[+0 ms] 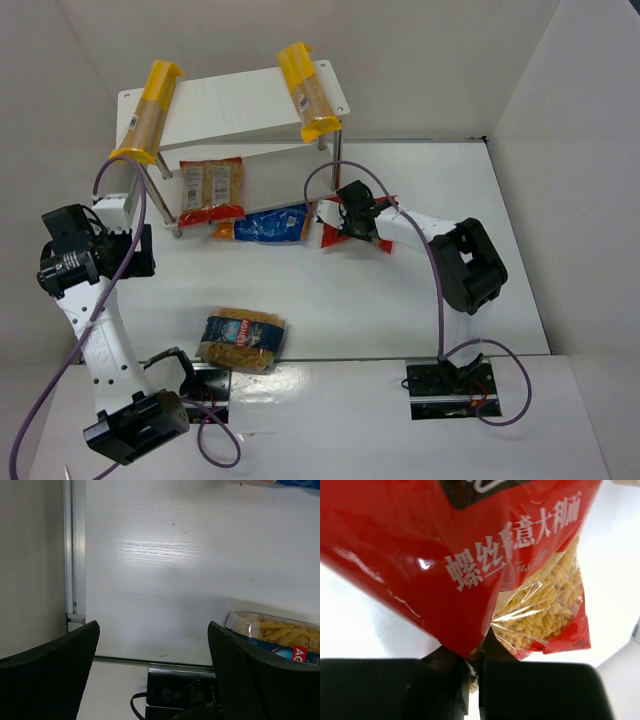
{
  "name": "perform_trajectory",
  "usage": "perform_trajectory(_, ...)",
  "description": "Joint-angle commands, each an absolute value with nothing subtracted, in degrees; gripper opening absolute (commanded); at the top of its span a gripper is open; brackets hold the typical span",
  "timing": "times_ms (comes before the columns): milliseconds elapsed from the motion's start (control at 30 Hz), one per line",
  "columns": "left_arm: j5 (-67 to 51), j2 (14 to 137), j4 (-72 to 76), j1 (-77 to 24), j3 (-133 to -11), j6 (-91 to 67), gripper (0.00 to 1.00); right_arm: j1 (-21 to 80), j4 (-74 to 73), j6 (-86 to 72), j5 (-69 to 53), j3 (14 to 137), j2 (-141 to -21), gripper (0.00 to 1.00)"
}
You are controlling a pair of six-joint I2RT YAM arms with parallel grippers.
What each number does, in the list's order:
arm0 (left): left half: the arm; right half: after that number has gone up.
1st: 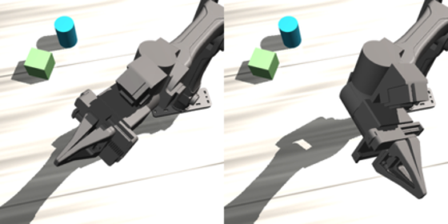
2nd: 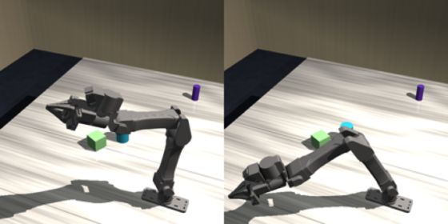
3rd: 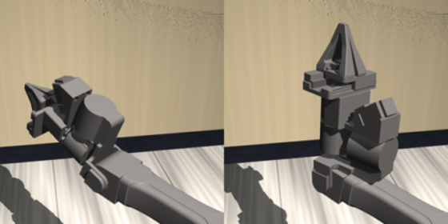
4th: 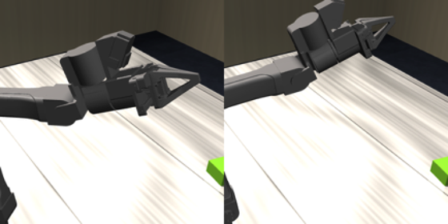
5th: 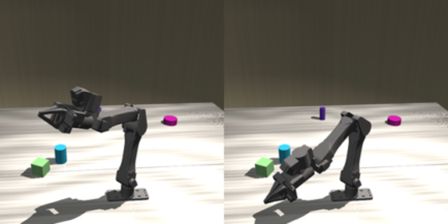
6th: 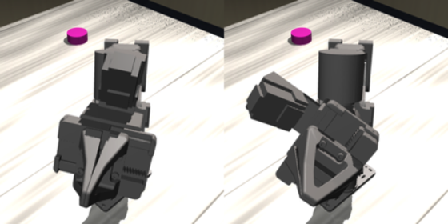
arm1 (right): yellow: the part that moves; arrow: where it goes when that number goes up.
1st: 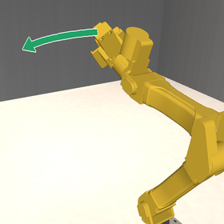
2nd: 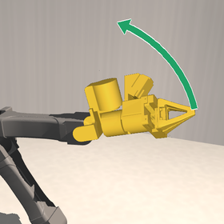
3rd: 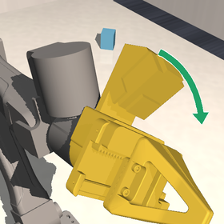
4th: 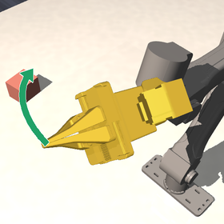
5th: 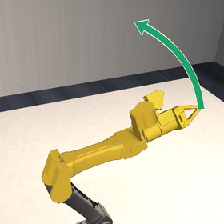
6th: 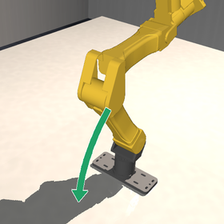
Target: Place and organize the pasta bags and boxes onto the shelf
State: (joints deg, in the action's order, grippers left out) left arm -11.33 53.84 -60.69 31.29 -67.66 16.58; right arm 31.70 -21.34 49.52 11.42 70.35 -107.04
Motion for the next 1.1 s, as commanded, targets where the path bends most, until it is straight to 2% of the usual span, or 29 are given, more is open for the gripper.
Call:
perform_trajectory(0, -13.6, 53.7, -60.9, 31.7, -69.7, 17.6, 0.94, 34.4, -34.3, 45.6, -3.0, 69.4, -104.7, 0.00)
perform_trajectory(167, -14.2, 53.2, -60.9, 31.7, -69.7, 17.6, 0.93, 39.8, -46.1, 43.7, -15.7, 70.8, -95.2, 0.00)
perform_trajectory(433, -15.5, 52.6, -60.9, 31.7, -69.7, 17.6, 0.92, 40.3, -52.9, 38.9, -28.8, 77.0, -89.1, 0.00)
perform_trajectory(833, -16.0, 51.1, -60.9, 31.7, -70.3, 17.6, 0.91, 39.2, -43.3, 28.1, -32.1, 82.7, -88.9, 0.00)
perform_trajectory(1067, -15.5, 50.4, -60.9, 31.7, -69.8, 17.6, 0.88, 39.2, -37.5, 20.7, -25.1, 89.4, -90.5, 0.00)
